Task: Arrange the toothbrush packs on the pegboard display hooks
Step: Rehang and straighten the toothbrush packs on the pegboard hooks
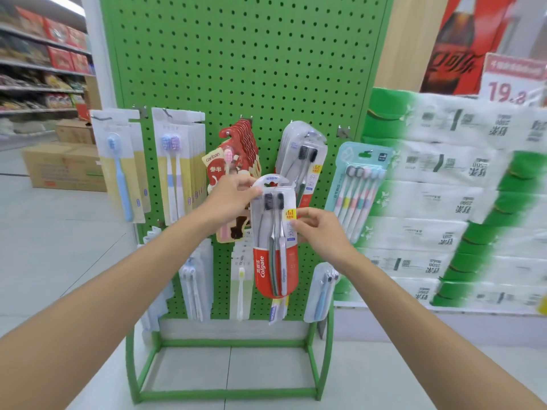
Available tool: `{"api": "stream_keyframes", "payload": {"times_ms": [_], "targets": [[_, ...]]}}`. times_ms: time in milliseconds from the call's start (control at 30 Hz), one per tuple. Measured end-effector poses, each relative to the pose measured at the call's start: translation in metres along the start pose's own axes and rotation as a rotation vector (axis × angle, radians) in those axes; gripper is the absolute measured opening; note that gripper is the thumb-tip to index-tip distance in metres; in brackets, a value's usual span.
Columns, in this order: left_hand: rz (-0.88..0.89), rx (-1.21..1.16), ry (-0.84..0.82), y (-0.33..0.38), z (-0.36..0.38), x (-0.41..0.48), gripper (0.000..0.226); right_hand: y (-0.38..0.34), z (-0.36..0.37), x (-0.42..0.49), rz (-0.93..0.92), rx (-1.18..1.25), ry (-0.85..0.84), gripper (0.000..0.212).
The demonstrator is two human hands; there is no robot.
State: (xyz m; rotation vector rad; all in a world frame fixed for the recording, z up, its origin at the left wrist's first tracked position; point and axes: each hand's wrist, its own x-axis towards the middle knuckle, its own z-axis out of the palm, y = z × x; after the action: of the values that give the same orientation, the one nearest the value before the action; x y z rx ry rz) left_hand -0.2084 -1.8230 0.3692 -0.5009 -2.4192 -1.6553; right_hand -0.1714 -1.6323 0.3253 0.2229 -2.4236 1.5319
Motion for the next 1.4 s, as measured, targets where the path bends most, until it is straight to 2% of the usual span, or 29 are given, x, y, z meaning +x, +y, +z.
{"api": "stream_keyframes", "payload": {"times_ms": [67, 167, 300, 400, 500, 667, 933, 1233, 1400], "targets": [[0.016, 0.057, 0.004, 0.014, -0.009, 0.011, 0.010, -0.016, -0.009, 0.008, -0.069, -0.150, 0.055, 0.031], [0.044, 0.157, 0.029, 0.035, -0.024, 0.031, 0.009, -0.044, -0.026, 0.028, -0.140, -0.281, 0.201, 0.026], [0.113, 0.293, 0.076, 0.063, -0.036, 0.062, 0.014, -0.084, -0.056, 0.069, -0.236, -0.299, 0.311, 0.024], [0.128, 0.393, 0.112, 0.077, -0.037, 0.084, 0.014, -0.108, -0.074, 0.098, -0.274, -0.312, 0.332, 0.023], [0.105, 0.494, 0.123, 0.083, -0.034, 0.109, 0.014, -0.119, -0.080, 0.126, -0.255, -0.409, 0.266, 0.025], [0.092, 0.495, 0.121, 0.083, -0.025, 0.140, 0.015, -0.114, -0.079, 0.164, -0.131, -0.523, 0.096, 0.026], [0.084, 0.451, 0.070, 0.077, -0.019, 0.160, 0.014, -0.091, -0.077, 0.190, 0.033, -0.299, -0.082, 0.023], [0.091, 0.422, 0.049, 0.072, -0.020, 0.161, 0.013, -0.090, -0.073, 0.196, 0.085, -0.265, -0.138, 0.034], [0.121, 0.420, 0.095, 0.072, -0.020, 0.160, 0.015, -0.092, -0.072, 0.196, 0.104, -0.253, -0.147, 0.025]]}}
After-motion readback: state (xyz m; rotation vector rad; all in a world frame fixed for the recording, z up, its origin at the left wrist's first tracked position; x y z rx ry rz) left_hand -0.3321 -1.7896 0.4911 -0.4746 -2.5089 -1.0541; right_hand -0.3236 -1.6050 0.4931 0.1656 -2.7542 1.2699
